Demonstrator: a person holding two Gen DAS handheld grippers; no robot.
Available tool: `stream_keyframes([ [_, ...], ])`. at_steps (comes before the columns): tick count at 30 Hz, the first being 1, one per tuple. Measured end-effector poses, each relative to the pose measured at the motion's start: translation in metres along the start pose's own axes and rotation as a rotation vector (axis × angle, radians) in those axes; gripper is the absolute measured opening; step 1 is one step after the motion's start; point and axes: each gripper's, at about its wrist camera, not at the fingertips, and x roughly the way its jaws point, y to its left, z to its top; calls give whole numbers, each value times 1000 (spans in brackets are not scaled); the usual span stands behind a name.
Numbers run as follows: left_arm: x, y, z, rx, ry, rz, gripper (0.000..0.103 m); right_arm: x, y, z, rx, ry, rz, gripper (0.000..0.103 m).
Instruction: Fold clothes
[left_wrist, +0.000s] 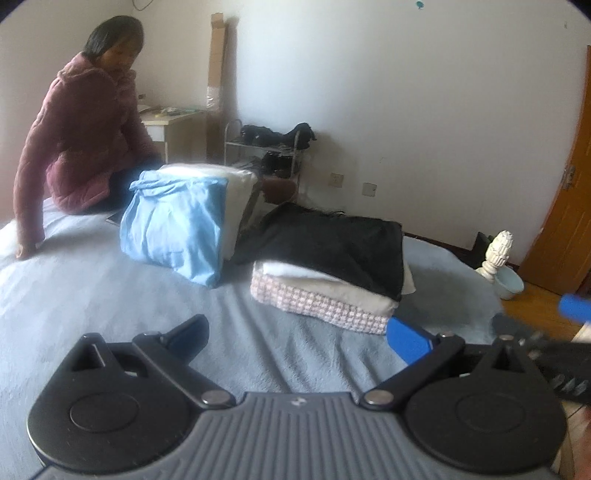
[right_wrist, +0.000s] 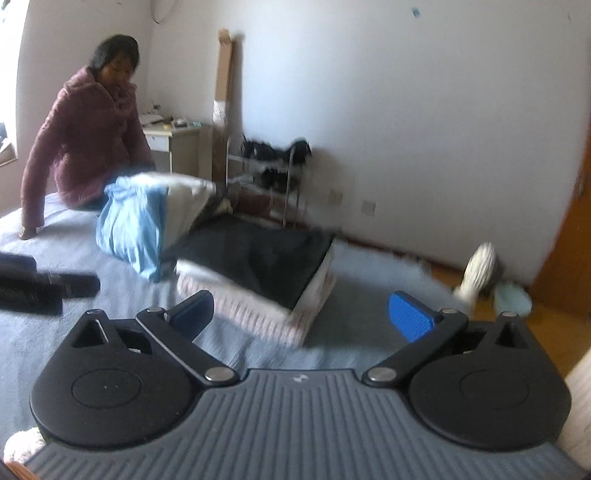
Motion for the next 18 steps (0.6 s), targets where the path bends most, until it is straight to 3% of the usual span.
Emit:
stream_keyframes([
  [4, 10, 8, -17, 10, -4, 19, 103, 21, 15, -23, 96, 73, -22, 102],
  [13, 12, 9, -27, 38, -3, 44, 102, 21, 41, -36, 0, -2, -8, 102],
  [18, 11, 2, -29, 43, -11, 16, 102, 29, 35, -35, 67, 55, -14, 102],
])
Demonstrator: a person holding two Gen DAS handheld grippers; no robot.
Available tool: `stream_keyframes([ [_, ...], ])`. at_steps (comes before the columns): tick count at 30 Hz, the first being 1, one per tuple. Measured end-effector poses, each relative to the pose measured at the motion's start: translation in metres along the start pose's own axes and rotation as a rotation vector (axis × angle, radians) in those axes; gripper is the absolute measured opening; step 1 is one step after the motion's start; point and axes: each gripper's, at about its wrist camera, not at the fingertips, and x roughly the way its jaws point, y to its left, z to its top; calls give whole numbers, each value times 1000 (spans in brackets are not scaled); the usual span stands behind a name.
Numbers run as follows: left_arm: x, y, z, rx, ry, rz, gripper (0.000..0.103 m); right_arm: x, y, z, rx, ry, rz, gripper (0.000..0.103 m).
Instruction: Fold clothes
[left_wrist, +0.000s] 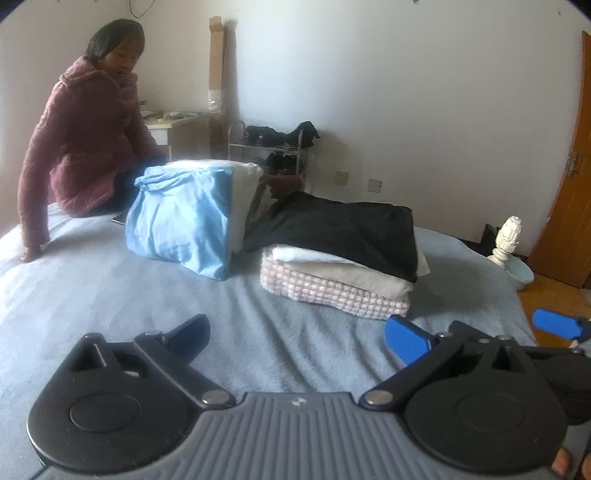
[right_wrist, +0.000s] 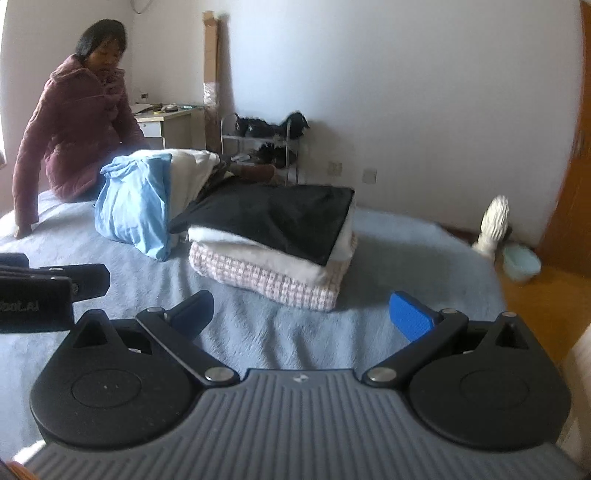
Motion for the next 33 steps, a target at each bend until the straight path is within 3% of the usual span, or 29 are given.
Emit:
stream_keyframes([
  [14, 12, -14, -8, 14, 43, -40, 102, 12, -23, -8, 5, 1, -91, 102],
  [33, 14, -23, -14, 70, 35, -56, 102, 19, -17, -15, -47, 16, -99, 102],
])
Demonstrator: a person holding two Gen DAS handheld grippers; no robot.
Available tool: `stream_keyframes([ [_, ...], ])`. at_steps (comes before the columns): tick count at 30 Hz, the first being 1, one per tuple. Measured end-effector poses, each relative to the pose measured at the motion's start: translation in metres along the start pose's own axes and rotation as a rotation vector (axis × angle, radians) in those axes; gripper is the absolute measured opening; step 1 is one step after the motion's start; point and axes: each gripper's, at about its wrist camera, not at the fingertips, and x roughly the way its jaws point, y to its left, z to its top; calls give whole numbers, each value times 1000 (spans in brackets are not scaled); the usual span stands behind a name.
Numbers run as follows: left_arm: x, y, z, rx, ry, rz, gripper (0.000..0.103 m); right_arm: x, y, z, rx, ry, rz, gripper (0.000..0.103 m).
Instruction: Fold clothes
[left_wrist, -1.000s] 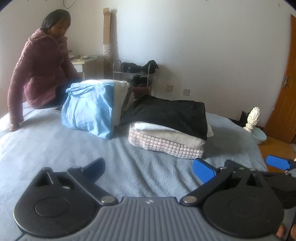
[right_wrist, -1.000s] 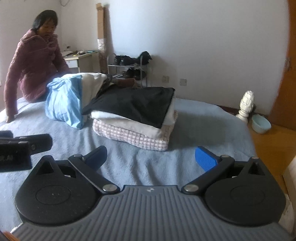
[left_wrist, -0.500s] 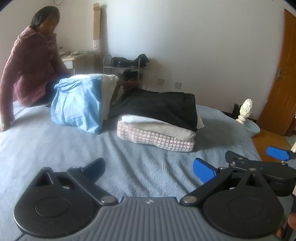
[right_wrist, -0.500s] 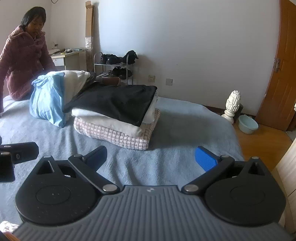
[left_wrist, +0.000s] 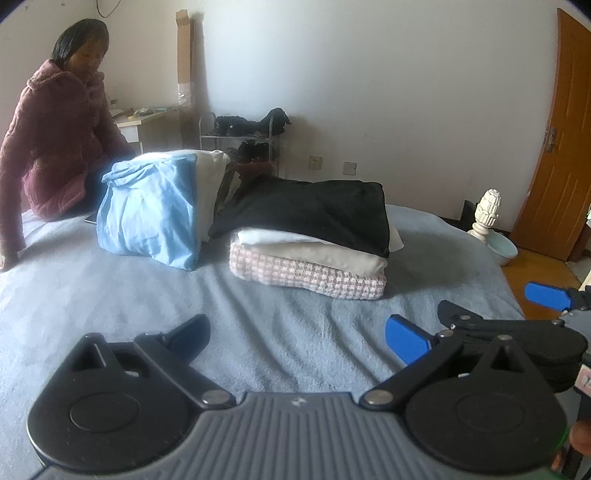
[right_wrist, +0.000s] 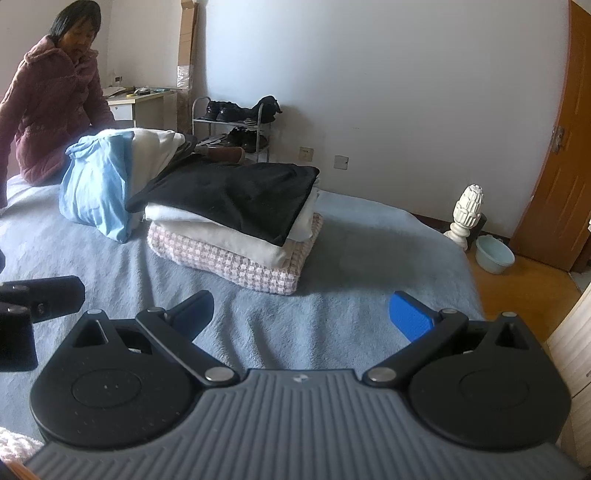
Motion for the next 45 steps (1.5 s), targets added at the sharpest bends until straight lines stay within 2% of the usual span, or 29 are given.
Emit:
stream_keyframes([
  [45, -4, 10, 4, -53, 8, 21, 102, -5, 8, 1, -27, -4, 6, 102],
])
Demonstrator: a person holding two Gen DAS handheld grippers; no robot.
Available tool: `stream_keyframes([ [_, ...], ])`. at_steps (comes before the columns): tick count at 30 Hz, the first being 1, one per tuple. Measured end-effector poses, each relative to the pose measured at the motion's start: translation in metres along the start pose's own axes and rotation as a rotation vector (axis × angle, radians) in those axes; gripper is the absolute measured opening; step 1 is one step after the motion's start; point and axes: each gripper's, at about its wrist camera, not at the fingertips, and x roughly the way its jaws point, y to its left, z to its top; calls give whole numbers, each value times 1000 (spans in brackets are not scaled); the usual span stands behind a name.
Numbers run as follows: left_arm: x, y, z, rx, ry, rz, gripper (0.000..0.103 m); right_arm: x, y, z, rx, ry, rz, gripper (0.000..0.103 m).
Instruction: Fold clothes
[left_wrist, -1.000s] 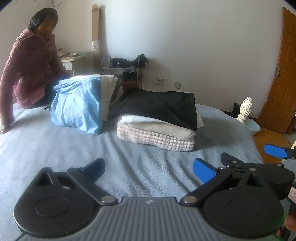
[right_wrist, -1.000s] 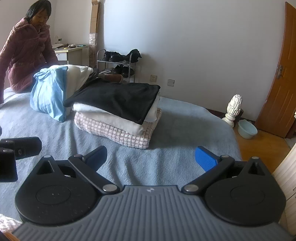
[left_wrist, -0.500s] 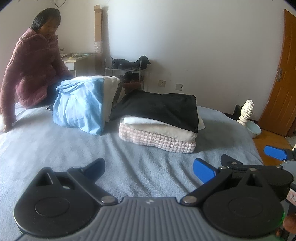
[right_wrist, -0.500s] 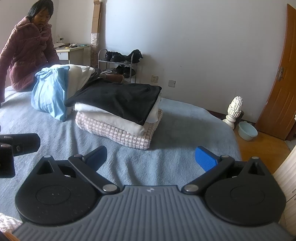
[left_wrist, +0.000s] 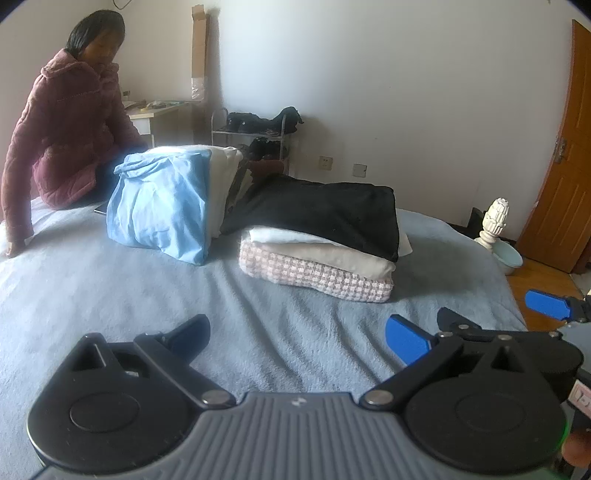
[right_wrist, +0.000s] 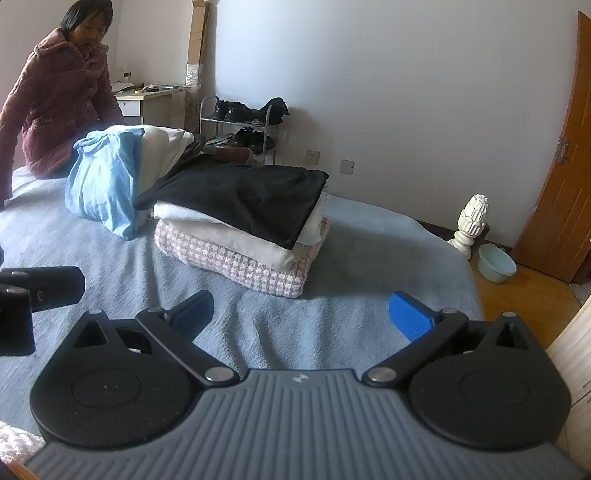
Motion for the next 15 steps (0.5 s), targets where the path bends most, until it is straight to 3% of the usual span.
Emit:
stream_keyframes([
  [15, 5, 1, 2, -10, 11, 2, 102, 8, 1, -2, 0, 15, -2, 102],
])
